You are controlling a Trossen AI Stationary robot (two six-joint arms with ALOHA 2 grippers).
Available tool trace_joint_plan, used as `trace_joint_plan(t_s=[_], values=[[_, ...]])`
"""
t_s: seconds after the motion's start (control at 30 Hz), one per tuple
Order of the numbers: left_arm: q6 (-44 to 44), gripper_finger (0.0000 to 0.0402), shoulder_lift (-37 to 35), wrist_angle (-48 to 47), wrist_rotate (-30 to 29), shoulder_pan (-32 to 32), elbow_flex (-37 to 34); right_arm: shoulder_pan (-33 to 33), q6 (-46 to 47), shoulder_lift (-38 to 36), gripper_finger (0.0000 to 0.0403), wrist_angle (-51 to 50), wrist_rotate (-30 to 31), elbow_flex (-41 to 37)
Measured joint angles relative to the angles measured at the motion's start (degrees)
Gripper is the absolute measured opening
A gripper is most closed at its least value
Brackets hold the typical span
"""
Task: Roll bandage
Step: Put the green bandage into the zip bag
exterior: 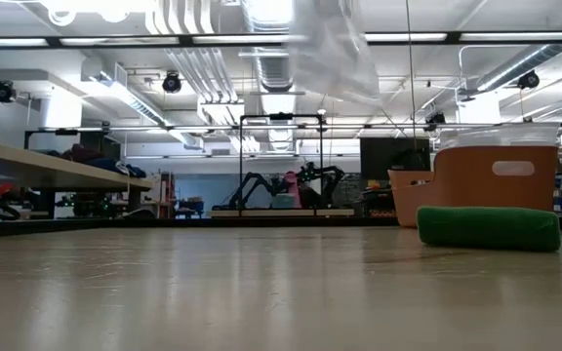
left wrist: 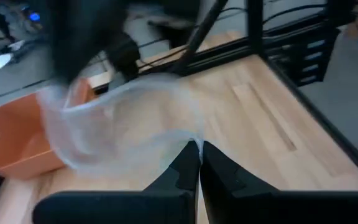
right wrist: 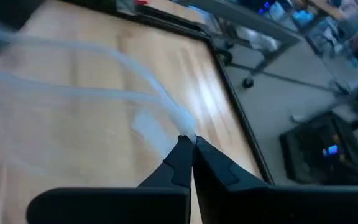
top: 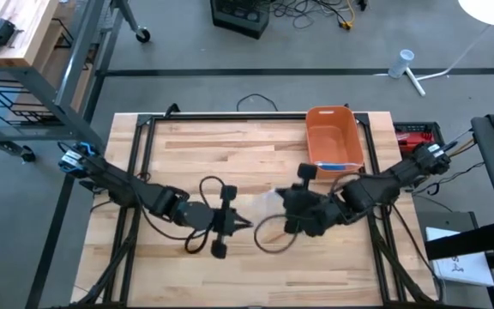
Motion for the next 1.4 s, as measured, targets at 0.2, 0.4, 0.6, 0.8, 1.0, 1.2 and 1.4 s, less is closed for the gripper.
trace_joint_plan(t_s=[0.2, 0.4, 0.6, 0.8, 1.0, 1.2, 1.4], values=[[-0.94, 0.0000, 1.37, 0.23, -9.23, 0.94, 0.00, -1.66, -2.32, 0.65, 0.0000, 3.89, -12.59, 0.01], [-1.21, 0.0000, 1.55, 0.59, -5.85, 1.56, 0.00, -1.71, -2.35, 1.83, 0.0000, 4.37, -12.64, 0.00], [-2.05, 0.0000, 1.55, 0.34, -8.32, 1.45, 0.00, -3.11, 1.03, 1.64, 0.0000, -0.20, -7.91, 0.00], [-2.23, 0.0000, 1.68, -0.37, -9.03, 2.10, -0.01, -2.71, -6.14, 3.15, 0.0000, 6.60, -21.48, -0.02], [-1.72, 0.0000, 1.71, -0.33, -4.22, 2.04, -0.02, -3.37, -4.37, 3.47, 0.0000, 7.55, -13.32, -0.02], [-1.68, 0.0000, 1.71, -0.56, -4.16, 2.02, -0.05, -3.45, -8.74, 3.56, 0.0000, 10.51, -17.18, 0.00], [-0.87, 0.0000, 1.71, -0.59, -4.08, 2.05, -0.11, -3.46, -9.48, 3.63, 0.0000, 10.50, -18.55, 0.00]])
